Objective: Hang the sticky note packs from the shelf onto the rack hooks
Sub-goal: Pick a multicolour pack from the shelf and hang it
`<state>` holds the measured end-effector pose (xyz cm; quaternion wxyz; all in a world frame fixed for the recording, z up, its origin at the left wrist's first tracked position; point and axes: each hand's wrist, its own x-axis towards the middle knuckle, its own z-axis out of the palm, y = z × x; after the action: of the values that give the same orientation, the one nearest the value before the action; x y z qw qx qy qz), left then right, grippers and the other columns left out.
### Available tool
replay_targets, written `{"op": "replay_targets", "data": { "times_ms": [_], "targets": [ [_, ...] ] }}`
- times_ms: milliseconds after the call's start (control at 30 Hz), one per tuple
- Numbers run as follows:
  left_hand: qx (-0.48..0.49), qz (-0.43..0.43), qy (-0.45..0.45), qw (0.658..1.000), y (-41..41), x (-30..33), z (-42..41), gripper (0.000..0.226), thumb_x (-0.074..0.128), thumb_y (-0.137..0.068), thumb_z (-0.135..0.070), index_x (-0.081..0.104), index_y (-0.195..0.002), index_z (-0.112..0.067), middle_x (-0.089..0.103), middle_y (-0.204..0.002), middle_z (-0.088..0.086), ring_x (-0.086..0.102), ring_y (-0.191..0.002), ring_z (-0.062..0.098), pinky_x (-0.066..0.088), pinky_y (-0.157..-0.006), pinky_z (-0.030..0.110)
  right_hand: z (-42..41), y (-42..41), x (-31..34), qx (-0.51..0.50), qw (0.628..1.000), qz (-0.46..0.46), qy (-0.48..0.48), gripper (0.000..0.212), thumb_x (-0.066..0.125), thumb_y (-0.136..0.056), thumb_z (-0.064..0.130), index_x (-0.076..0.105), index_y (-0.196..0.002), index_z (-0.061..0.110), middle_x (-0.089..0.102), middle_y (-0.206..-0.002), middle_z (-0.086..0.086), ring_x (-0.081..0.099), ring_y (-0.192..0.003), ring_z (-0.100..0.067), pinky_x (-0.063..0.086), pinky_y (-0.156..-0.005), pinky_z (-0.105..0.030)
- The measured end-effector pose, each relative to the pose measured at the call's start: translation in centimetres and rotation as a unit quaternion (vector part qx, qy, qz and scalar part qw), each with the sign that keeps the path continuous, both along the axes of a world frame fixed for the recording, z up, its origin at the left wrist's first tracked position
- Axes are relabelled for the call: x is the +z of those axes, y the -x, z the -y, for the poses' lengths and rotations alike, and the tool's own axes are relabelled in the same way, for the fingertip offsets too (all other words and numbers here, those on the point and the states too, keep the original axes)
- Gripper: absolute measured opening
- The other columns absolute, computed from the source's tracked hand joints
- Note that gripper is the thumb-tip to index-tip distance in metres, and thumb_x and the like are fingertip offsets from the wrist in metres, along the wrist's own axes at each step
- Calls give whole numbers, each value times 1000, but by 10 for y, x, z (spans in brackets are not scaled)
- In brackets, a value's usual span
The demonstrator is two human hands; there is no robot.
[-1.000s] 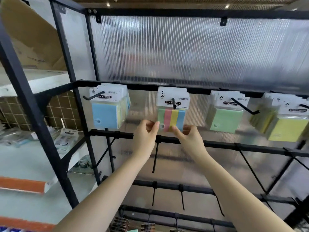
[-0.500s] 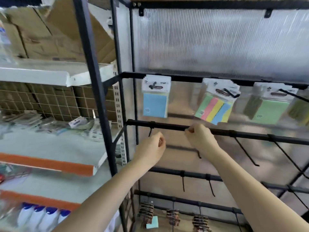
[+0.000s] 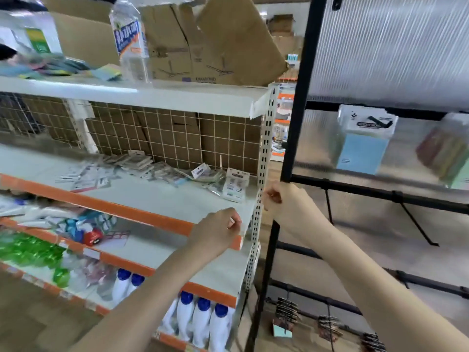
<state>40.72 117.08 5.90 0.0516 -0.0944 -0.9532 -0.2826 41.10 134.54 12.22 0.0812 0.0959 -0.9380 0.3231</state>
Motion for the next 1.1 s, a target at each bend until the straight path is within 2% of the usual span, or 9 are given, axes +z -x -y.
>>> {"op": "replay_targets", "data": {
  "times_ms": [133,233,333,433,533,667,833,1000,1100],
  "targets": [
    [53,23,3,998,5,-11,61,13,47,-94,-28,52,-85,-34,65,-99,-5,62,-94,16,40,-59,25,65,21,-11,60,998,21,-24,23,47,-94,28,62,-92,11,68,-88,-7,64,-82,-26,55,-76,-45],
    [95,46,-10,994,15,-20,106,14,48,-92,-23,54,-83,-32,67,-96,-2,62,-82,19,50,-66,32,105,43,-27,81,995,44,-32,22,48,-94,27,62,-93,10,70,-94,-6,65,-84,-25,55,-75,-39],
    [138,39,-19,989,30,-27,148,15,52,-91,-19,56,-82,-31,67,-89,-2,60,-71,14,45,-59,29,138,67,-46,95,993,68,-25,21,48,-94,23,64,-94,10,70,-96,-6,64,-85,-23,53,-71,-33],
    [164,38,-36,985,52,-35,181,15,52,-92,-16,59,-85,-26,68,-85,0,58,-59,10,46,-56,28,167,97,-61,94,992,79,-36,21,49,-94,23,66,-98,11,68,-101,-6,60,-90,-23,43,-68,-27],
    [176,45,-27,983,75,-43,205,15,49,-93,-16,62,-91,-23,65,-84,-2,57,-60,9,45,-54,27,193,127,-77,91,990,96,-55,21,48,-93,24,65,-99,13,67,-102,-6,59,-92,-24,42,-70,-27],
    [178,62,-22,982,106,-46,225,20,44,-92,-12,62,-94,-18,66,-83,5,51,-54,13,42,-51,27,222,168,-95,86,987,119,-63,15,47,-92,23,60,-89,15,66,-101,-6,59,-92,-25,41,-70,-27],
    [187,76,-7,979,143,-49,253,21,44,-93,-15,62,-101,-18,67,-98,5,63,-85,28,53,-76,38,258,211,-111,90,985,133,-69,16,44,-92,24,50,-78,19,57,-87,-2,52,-80,-22,35,-65,-27],
    [201,81,7,976,178,-59,286,20,43,-93,-19,60,-105,-23,66,-105,0,61,-93,24,48,-78,32,295,244,-122,74,986,143,-53,16,42,-92,21,48,-77,19,59,-89,-3,56,-88,-26,41,-70,-32],
    [198,83,9,977,204,-65,308,21,44,-94,-20,59,-108,-23,64,-109,-1,59,-98,23,45,-78,31,318,264,-127,68,986,141,-64,13,44,-92,18,56,-91,15,64,-101,-6,57,-95,-25,43,-75,-31]
  ]
}}
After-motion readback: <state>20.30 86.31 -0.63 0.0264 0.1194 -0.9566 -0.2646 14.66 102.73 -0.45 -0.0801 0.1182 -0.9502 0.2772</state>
